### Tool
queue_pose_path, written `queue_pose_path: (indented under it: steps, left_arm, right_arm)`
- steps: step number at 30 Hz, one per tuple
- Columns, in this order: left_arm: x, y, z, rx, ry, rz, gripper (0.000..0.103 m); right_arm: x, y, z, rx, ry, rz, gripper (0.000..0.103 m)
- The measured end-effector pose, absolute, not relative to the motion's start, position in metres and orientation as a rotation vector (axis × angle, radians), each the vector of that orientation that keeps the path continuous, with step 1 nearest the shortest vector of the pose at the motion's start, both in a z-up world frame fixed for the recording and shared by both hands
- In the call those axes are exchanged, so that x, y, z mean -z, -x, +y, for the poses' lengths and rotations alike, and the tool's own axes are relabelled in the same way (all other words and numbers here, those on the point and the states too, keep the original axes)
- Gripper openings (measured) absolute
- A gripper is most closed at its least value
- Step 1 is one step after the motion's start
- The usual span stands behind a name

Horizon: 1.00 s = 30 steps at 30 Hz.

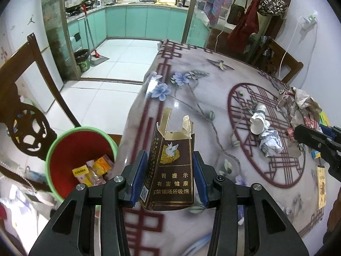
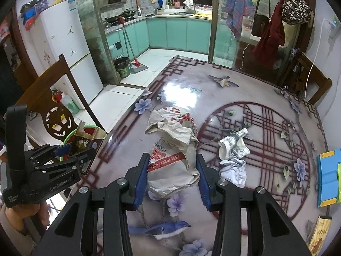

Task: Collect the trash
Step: 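Carry the cigarette box and paper bag over the red bucket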

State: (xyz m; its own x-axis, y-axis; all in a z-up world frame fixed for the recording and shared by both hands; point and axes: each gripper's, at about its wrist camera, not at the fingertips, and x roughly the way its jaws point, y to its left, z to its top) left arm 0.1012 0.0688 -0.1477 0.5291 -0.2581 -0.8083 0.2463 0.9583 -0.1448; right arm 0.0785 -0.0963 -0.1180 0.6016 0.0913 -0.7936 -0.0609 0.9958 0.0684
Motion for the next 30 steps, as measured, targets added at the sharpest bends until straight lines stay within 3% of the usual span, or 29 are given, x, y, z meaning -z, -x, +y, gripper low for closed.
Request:
queue_pose_path:
  steps: [30]
  left_arm:
    - [0.191, -0.15, 0.198, 0.119, 0.108, 1.052, 0.041]
  right_arm:
    - [0.147, -0.152, 0.044, -0.266, 0.035, 1.0, 0.04]
